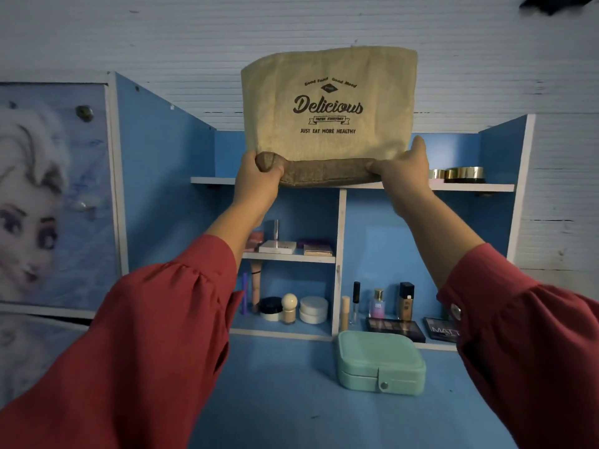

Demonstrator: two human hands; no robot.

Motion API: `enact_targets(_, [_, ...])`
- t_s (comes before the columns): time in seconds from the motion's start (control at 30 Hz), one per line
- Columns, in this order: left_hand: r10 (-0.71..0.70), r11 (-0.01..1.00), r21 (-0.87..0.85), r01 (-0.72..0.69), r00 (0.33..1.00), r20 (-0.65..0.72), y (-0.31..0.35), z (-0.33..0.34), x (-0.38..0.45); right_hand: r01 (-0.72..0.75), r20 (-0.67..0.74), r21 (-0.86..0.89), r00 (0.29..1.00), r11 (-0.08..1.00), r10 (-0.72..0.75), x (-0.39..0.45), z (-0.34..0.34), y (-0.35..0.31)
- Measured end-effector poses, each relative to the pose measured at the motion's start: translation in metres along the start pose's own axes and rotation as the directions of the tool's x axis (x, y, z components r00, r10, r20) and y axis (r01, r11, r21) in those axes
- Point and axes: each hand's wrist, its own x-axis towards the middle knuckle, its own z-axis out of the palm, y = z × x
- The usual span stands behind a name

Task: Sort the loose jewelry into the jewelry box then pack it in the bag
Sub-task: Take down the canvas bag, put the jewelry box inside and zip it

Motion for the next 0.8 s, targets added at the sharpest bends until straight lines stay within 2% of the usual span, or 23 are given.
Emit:
enact_targets(0.13, [0.001, 0.994, -0.106, -0.002, 1.0, -0.013, 0.004, -0.017, -0.031, 0.068, -0.003, 0.067, 0.998, 0.995, -0.068, -0.035, -0.007, -0.004])
enact_targets(0.33, [-0.063, 0.978, -0.201, 0.057, 0.998, -0.025, -0.008, -0.048, -0.081, 0.002, -0.009, 0.088, 1.0, 0.996, -0.001, -0.094, -0.015, 0.01])
enact_targets(0.47, [-0.095, 0.979, -0.184, 0.084, 0.994, -0.054, -0.028, -0.068, -0.112, -0.153, 0.033, 0.198, 0.988, 0.968, 0.149, -0.136, -0.026, 0.028])
enact_targets(0.53, [-0.116, 0.979, -0.177, 0.103, 0.991, -0.062, -0.045, -0.077, -0.125, -0.276, 0.106, 0.291, 0.961, 0.916, 0.256, -0.15, -0.033, 0.042])
enact_targets(0.63, [-0.177, 0.971, -0.169, 0.17, 0.984, -0.026, -0.076, -0.089, -0.142, -0.463, 0.184, 0.424, 0.886, 0.779, 0.426, -0.167, -0.044, 0.07])
enact_targets(0.8, [-0.309, 0.929, -0.196, 0.313, 0.95, 0.051, -0.13, -0.093, -0.177, -0.654, 0.278, 0.364, 0.756, 0.663, 0.593, -0.193, -0.055, 0.117])
